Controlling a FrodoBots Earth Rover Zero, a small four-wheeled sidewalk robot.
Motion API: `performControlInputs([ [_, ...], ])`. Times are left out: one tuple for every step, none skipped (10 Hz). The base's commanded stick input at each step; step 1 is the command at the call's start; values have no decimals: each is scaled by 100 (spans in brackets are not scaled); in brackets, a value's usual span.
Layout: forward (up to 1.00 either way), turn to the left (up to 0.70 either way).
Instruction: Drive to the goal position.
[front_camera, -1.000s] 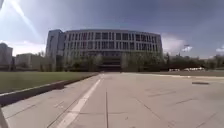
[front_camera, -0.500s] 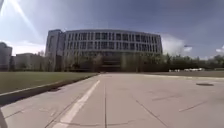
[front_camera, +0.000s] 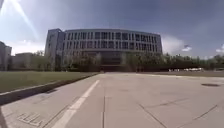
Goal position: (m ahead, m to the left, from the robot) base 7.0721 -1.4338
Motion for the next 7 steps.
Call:
performControlInputs([
  [70, 0],
  [70, 0],
  [70, 0],
  [70, 0],
  [70, 0],
  [70, 0],
  [70, 0],
])
